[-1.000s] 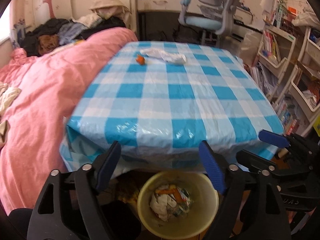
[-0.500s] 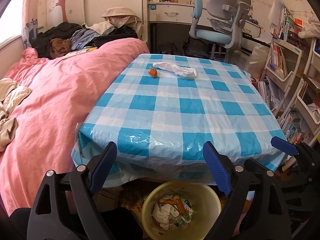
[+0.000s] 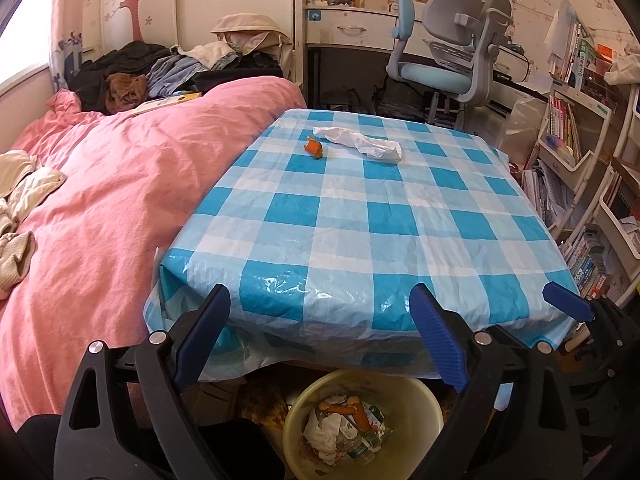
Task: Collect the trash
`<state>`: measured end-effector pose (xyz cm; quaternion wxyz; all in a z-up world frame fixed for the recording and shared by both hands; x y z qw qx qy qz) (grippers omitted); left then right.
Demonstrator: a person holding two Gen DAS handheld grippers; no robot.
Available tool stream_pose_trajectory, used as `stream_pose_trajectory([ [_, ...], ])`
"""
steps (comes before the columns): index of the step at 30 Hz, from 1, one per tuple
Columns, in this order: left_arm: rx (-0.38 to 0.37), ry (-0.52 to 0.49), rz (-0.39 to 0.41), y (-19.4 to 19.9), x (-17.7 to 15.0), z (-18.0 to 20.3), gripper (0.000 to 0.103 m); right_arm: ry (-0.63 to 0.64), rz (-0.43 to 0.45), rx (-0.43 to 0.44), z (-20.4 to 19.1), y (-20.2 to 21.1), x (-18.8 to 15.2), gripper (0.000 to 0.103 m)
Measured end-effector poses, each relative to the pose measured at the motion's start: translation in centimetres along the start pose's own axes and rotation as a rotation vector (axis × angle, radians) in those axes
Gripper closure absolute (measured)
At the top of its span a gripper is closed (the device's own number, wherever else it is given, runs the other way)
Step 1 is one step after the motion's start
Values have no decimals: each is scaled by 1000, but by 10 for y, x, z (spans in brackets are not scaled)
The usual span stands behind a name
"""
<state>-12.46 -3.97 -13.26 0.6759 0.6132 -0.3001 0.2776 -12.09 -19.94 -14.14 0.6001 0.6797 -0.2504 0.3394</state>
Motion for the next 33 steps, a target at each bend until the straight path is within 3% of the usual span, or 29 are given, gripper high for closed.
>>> stream_pose_trajectory([
  [33,-14,25,-8,-17,10,9,8,3,27,12,-6,-11,13,11],
])
Point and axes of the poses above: each gripper's, at about its wrist camera, not at the fingertips, and y roughly against the way its jaws point, z to its right, x to its top, the point moved 7 cm from there along -y, roughly the way its jaws point, and after that the axes turned 4 degrees about -x, right-handed, at the moved point
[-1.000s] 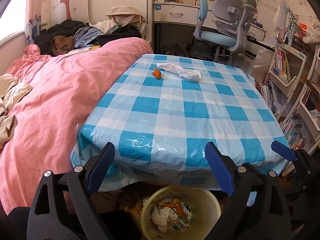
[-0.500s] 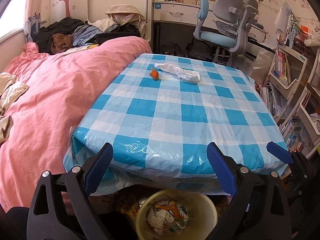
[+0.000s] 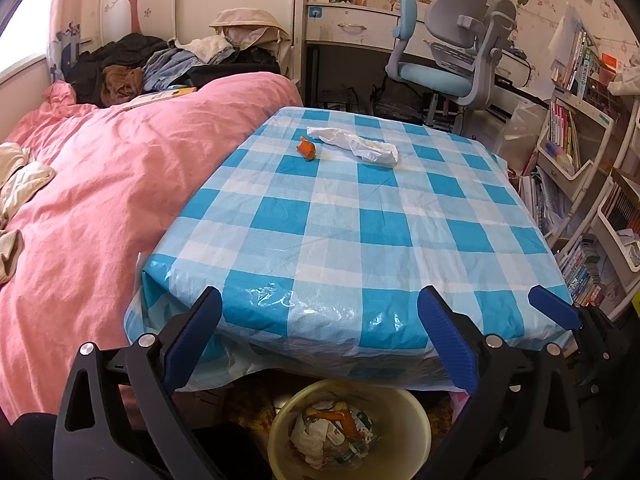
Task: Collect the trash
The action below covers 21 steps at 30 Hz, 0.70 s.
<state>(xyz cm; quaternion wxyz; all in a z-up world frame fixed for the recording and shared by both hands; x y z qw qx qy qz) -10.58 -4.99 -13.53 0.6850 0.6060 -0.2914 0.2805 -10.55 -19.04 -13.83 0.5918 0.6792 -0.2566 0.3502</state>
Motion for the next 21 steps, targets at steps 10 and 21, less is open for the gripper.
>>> stream_pose_trajectory([
  [10,-3,-2,-4,0,-1,3,8,-1,-2,0,0,-1,0,10],
  [21,-10,8,-12,-2,-2,6,8,-2,-1,1,-1,-1,0,10],
])
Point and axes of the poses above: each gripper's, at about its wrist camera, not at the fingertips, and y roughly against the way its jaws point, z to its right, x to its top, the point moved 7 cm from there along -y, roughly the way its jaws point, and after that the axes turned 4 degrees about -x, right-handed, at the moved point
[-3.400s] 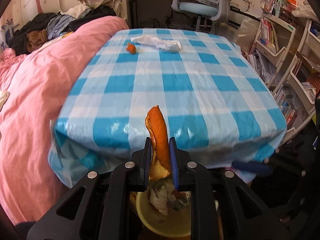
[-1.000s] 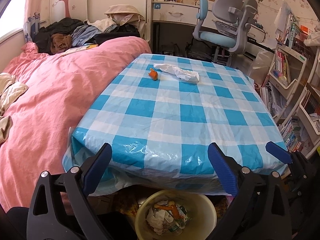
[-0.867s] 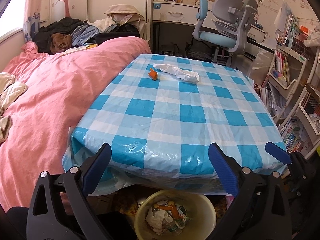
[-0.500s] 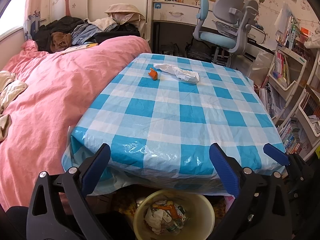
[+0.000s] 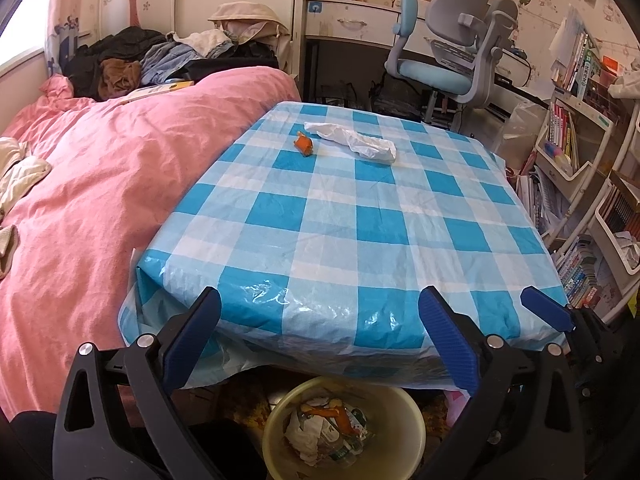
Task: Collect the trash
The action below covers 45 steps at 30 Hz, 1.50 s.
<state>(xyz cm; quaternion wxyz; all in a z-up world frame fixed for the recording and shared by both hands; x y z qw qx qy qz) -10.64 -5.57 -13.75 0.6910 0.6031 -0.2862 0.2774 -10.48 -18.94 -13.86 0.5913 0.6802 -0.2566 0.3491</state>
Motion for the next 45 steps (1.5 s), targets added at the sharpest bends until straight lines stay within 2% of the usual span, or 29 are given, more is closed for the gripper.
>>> stream_pose_trajectory([
  [15,18,-16,-45,-1,0,2,8,-14,-19,8,-7,0,0,10],
  [22,41,-33,-59,-1,9,-1,8,1,-51,17,-6,-7,13,10],
  [45,28,-20,-105,-20,28,-7,8,9,-118,34,8,-42,31,10],
])
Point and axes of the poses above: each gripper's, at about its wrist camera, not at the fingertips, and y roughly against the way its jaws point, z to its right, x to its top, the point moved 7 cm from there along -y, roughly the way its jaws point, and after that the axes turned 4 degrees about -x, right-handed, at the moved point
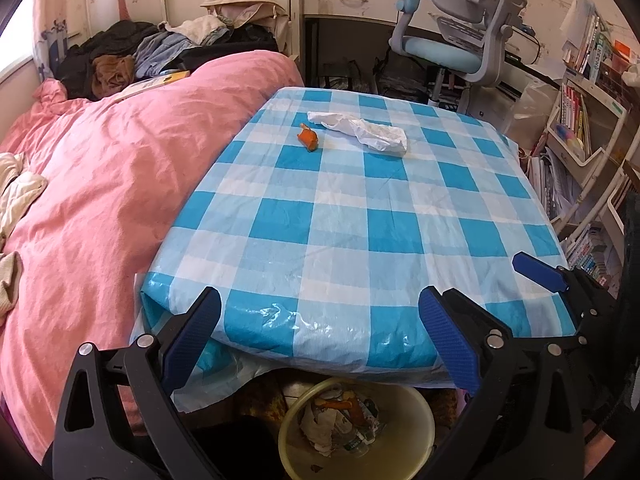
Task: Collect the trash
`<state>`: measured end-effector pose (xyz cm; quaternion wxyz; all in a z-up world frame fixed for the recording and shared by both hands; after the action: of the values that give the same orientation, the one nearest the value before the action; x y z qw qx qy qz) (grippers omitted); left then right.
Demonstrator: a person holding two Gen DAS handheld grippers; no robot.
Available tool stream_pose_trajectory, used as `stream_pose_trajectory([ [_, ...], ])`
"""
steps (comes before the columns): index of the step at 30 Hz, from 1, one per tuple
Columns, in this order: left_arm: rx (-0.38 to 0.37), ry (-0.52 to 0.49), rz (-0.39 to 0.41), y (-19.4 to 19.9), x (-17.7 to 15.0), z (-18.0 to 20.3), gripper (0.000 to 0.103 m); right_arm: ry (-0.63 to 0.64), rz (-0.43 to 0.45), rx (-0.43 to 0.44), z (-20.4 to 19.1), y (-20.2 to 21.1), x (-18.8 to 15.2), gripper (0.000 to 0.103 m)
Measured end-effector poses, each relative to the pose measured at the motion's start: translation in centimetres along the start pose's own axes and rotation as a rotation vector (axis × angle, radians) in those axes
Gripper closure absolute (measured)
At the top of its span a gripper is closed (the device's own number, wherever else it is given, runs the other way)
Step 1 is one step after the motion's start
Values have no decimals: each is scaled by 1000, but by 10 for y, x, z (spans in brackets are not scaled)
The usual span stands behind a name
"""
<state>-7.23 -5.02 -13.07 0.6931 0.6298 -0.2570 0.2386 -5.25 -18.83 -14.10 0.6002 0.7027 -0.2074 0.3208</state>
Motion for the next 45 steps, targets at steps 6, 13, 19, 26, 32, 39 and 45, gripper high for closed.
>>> stream_pose_trajectory([
  [6,-10,3,-4,-5,6,0,7,-4,-15,-2,5,-7,2,10],
  [13,-16,6,-11,-10,9,1,8,-5,-32,-5,9,-16,3,10],
  [19,-28,7,-25,-18,13,3,7,-5,-40,-2,11,-22,6,10],
  [26,-30,2,-44,-23,15,1,7,4,-45,-4,13,-29,10,10],
  [32,7,24,-46,-32,40,-21,8,47,-27,-16,14,-33,30,10],
  [39,11,78,-83,-64,82,-44,8,180,-14,-25,10,-55,66,10],
  [45,29,78,-89,-107,123,-46,8,246,-40,-16,6,-84,84,10],
])
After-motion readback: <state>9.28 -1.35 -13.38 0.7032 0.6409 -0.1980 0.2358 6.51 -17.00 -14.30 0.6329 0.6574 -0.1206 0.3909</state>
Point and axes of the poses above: each gripper's, at about its wrist camera, not at the fingertips, and y roughly against the way its jaws point, z to its right, x to its top, the point moved 7 cm from there along -y, roughly the way its jaws point, and after that the axes turned 4 degrees about -x, right-handed, at the moved point
